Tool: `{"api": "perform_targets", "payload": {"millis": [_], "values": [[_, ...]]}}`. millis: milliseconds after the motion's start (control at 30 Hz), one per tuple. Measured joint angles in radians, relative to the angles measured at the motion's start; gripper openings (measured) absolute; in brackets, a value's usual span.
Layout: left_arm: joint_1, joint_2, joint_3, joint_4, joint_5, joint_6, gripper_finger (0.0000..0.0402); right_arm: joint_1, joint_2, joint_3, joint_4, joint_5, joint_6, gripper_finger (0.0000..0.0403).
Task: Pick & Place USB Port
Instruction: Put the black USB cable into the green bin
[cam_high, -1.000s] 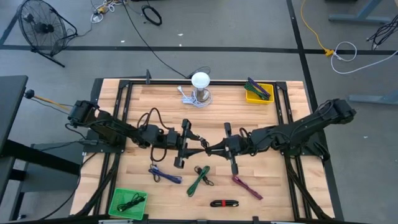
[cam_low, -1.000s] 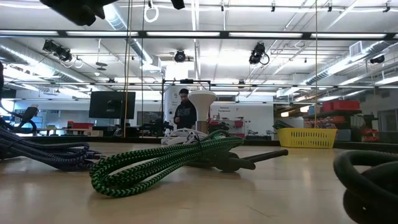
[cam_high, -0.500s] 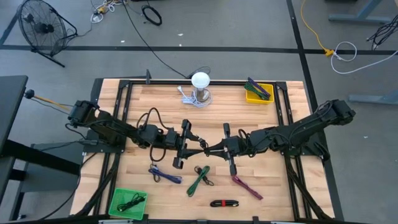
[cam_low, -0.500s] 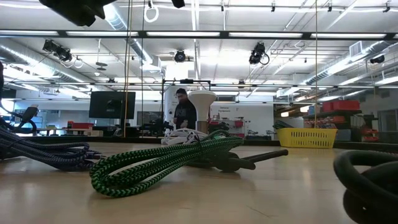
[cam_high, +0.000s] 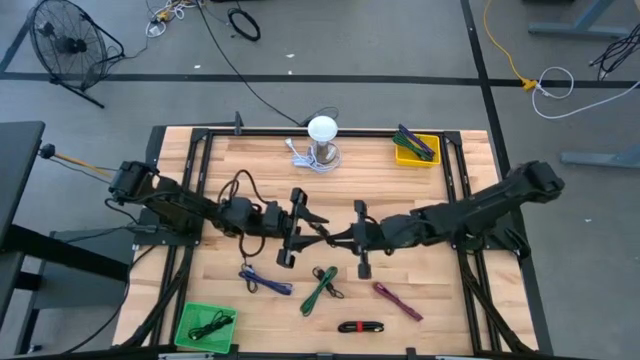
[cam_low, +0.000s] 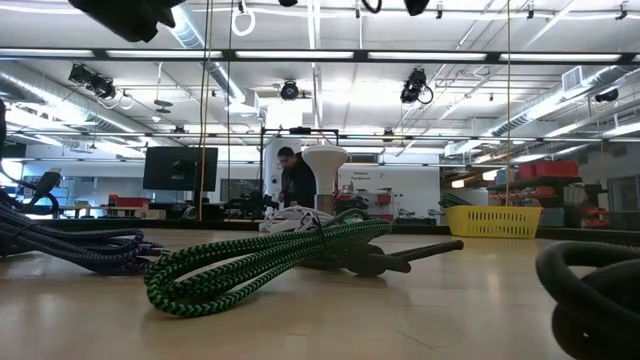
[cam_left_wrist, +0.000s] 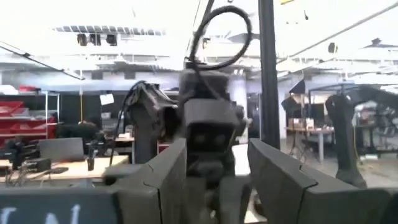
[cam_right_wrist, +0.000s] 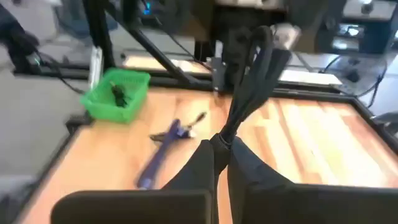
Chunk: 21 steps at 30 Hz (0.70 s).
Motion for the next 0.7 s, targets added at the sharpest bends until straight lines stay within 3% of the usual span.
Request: {"api": "perform_targets", "payload": {"millis": [100,500,600,700], "values": [[0.011,-0.008,0.0,0.007,0.02,-0.028,0.0177,-0.008,0.003,0.0,-0.007,0.022,0.028,0.001],[0.025,-0.007,-0.002,-0.013,0.002,0.001,0.0177,0.004,-0.035,0.002,0.046,-0.058,-0.019,0.0009],[0.041,-0.007,-0.003,-0.019,-0.035,0.005,0.0177,0.011,-0.035,0.002,0.027,-0.038,-0.021,0.0009],[0.053,-0.007,-0.003,-0.026,-0.044,-0.018,0.0177,0.01,-0.042,0.002,-0.011,0.051,-0.012,0.0009]]}}
